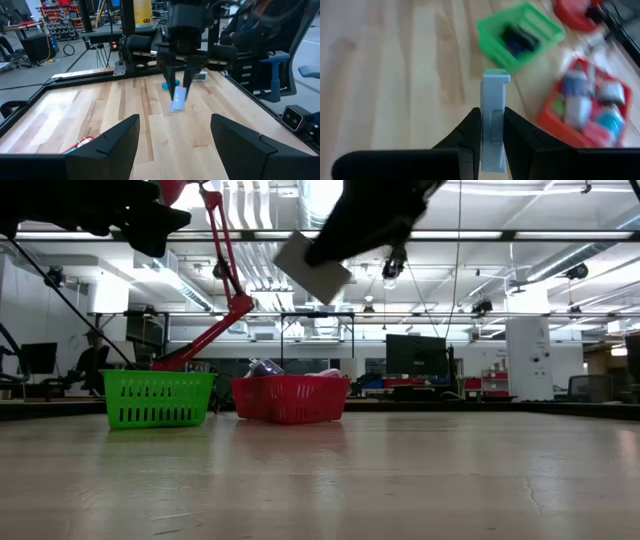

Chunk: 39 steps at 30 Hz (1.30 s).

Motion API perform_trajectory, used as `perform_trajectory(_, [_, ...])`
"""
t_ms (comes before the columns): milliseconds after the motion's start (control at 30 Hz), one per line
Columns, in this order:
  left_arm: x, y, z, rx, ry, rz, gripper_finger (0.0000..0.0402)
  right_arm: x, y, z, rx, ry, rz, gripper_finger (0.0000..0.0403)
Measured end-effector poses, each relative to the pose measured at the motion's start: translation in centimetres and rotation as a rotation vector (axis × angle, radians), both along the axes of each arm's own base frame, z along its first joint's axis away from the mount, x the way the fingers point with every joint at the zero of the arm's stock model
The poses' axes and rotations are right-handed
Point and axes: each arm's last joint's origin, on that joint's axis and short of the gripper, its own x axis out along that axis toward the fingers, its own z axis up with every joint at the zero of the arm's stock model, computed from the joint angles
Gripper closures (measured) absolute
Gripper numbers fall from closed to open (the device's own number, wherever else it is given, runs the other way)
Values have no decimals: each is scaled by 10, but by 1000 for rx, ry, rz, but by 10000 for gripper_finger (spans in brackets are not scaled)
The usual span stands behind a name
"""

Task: Pick & Place Office items
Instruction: Put the left white timer into the green bin

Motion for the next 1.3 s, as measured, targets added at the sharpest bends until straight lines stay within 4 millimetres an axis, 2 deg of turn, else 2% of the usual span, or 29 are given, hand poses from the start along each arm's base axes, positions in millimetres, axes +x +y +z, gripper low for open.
perform_trajectory(133, [0, 0, 0, 0, 0, 0, 152, 9, -14, 2, 17, -57, 71, 349])
perform_trajectory(333, [0, 0, 0, 0, 0, 0, 152, 22, -45, -9, 64, -213, 223, 349])
perform_trajectory(600, [0, 0, 0, 0, 0, 0, 152, 24, -92, -39, 124, -427, 353, 349])
perform_trajectory(733, [0, 0, 0, 0, 0, 0, 152, 31, -109, -50, 122, -483, 346, 349])
perform_trajectory(1100, [0, 0, 0, 0, 0, 0, 152, 72, -148, -90, 119, -577, 382, 349])
perform_trajectory(1300, [0, 0, 0, 0, 1, 0, 152, 101, -156, -93, 126, -554, 376, 349])
